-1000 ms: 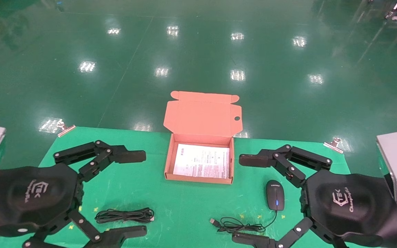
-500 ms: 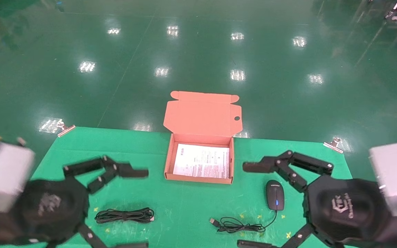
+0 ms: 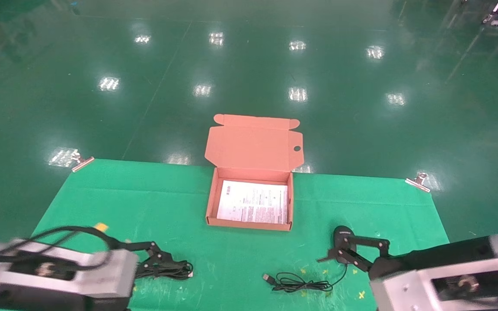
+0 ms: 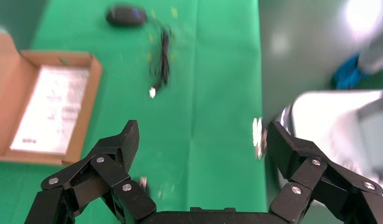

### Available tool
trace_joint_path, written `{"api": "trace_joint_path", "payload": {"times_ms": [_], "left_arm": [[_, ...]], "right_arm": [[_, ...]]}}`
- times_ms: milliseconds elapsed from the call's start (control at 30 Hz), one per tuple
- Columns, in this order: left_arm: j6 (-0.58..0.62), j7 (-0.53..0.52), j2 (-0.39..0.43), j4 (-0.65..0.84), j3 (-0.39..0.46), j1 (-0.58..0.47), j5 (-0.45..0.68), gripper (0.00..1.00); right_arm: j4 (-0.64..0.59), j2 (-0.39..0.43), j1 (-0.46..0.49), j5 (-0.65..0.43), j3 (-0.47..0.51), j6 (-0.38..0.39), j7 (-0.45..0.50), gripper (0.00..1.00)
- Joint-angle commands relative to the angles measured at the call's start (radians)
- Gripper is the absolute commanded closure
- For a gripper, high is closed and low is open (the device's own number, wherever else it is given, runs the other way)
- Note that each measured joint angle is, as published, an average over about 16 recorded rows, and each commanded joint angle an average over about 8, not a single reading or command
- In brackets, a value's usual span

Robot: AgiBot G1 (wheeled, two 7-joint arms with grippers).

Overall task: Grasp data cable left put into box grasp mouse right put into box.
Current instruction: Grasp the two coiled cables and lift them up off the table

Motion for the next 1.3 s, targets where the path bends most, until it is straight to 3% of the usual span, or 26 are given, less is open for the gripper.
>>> {"api": "trace_joint_path", "payload": {"times_ms": [33, 300, 633, 900, 1300], "left_arm": [[0.002, 0.004, 0.021, -0.002, 0.041, -0.033, 0.07, 0.0], [-0.073, 0.011, 0.106, -0.008, 0.153, -0.061, 0.352, 0.0], [-0.158, -0.124, 0.191, 0.022, 0.229, -0.033, 0.594, 0.0], [-0.208, -0.185, 0.253, 0.182, 0.233, -0.02, 0.629, 0.0], [-0.297, -0.1, 0.365, 0.549, 0.219, -0.082, 0.616, 0.0]], "right_arm": [[0.002, -0.014, 0.039, -0.075, -0.053, 0.003, -0.043, 0.0], [0.002, -0.069, 0.034, -0.243, -0.162, 0.054, -0.143, 0.0], [-0.001, -0.13, -0.041, -0.428, -0.219, 0.192, -0.064, 0.0], [-0.01, -0.18, -0.103, -0.562, -0.247, 0.284, 0.063, 0.0], [-0.073, -0.247, -0.142, -0.634, -0.255, 0.353, 0.18, 0.0]]}}
